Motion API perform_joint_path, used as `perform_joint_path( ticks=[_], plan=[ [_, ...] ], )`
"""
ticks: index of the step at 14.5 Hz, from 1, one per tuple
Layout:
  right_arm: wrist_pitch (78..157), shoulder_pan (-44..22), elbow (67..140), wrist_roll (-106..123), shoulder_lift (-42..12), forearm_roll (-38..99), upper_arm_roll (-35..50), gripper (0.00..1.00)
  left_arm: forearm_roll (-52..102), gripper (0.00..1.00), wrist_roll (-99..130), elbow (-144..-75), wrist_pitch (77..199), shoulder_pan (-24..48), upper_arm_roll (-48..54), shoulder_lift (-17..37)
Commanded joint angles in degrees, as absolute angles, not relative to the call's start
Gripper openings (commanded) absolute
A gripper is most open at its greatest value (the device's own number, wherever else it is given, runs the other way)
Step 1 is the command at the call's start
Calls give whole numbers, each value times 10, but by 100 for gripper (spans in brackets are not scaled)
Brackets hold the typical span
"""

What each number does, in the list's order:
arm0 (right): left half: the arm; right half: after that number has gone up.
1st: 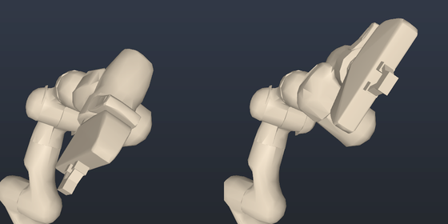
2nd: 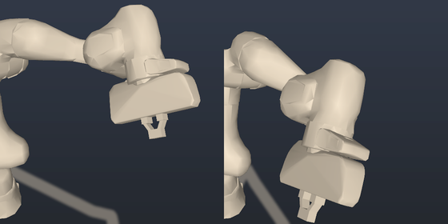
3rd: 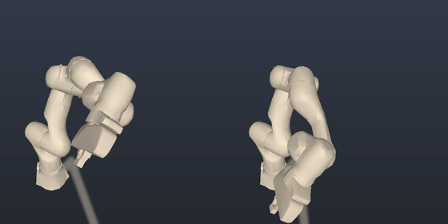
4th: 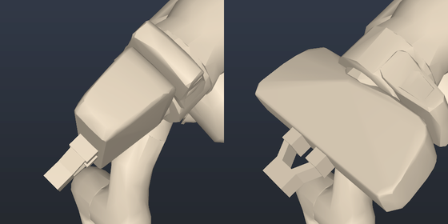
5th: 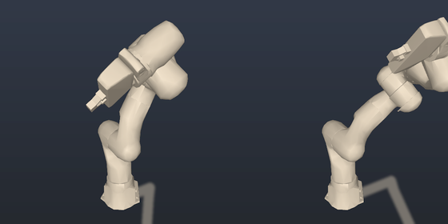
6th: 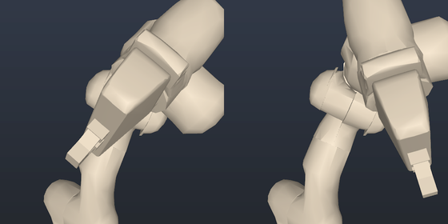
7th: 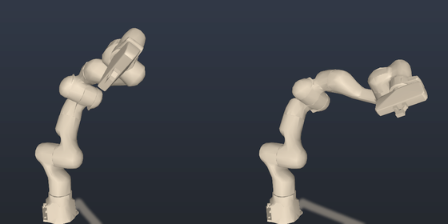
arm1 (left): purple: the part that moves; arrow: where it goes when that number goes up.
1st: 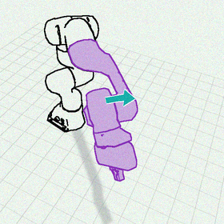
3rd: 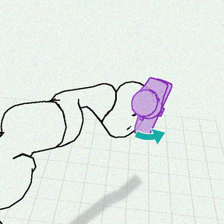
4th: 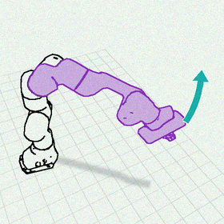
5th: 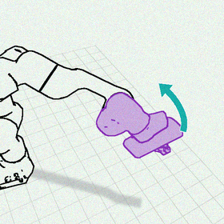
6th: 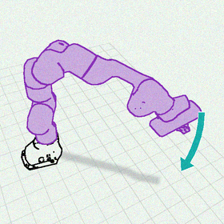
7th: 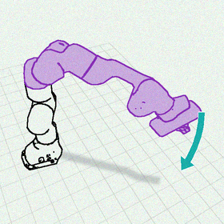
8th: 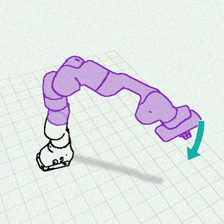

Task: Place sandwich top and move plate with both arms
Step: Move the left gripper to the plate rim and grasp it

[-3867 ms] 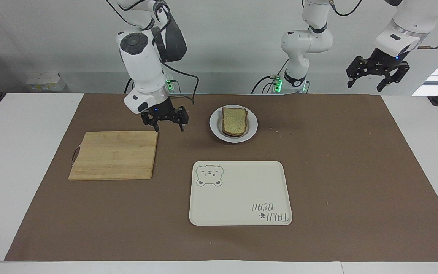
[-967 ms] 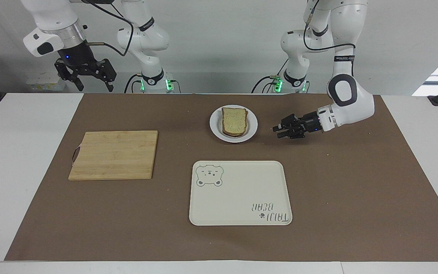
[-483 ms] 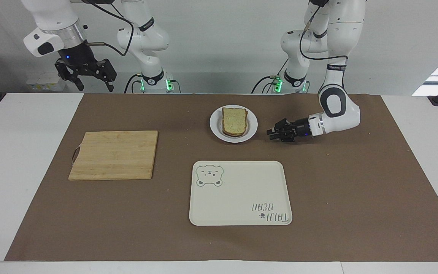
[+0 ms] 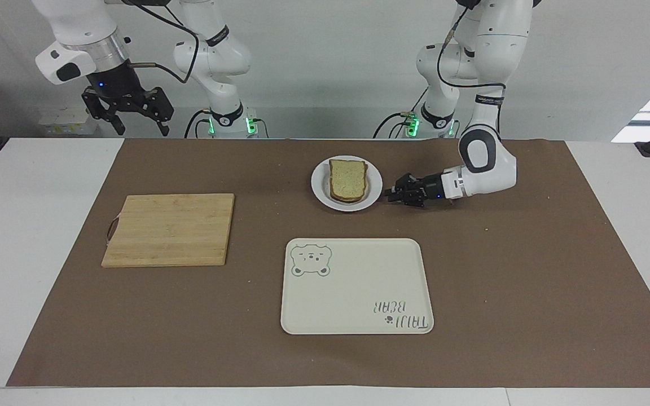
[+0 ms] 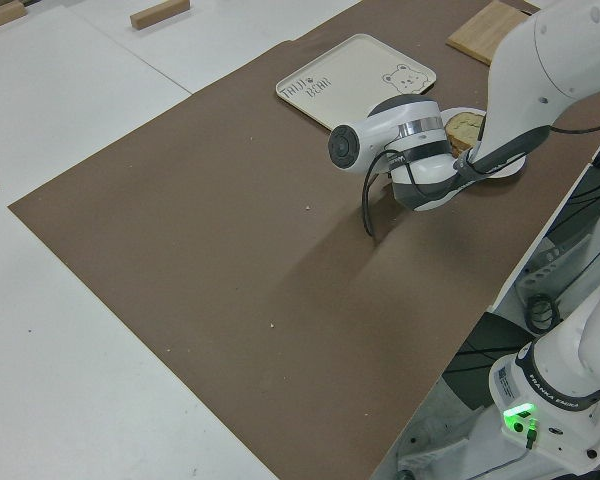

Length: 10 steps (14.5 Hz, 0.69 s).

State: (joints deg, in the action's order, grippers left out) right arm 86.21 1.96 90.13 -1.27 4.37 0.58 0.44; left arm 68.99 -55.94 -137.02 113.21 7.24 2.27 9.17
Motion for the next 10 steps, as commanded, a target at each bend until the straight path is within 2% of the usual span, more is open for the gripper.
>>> perform_joint_path(
  ticks=[1, 6, 10],
  plan=[
    [870, 8, 915, -1, 53, 3, 6, 100, 704, 29, -573, -1394, 1145, 81, 18, 74],
    [873, -14, 915, -2, 51, -8, -33, 100, 704, 29, -573, -1398, 1145, 93, 18, 71],
    [872, -81, 915, -2, 52, -7, -98, 100, 704, 29, -571, -1400, 1143, 94, 18, 70]
  ],
)
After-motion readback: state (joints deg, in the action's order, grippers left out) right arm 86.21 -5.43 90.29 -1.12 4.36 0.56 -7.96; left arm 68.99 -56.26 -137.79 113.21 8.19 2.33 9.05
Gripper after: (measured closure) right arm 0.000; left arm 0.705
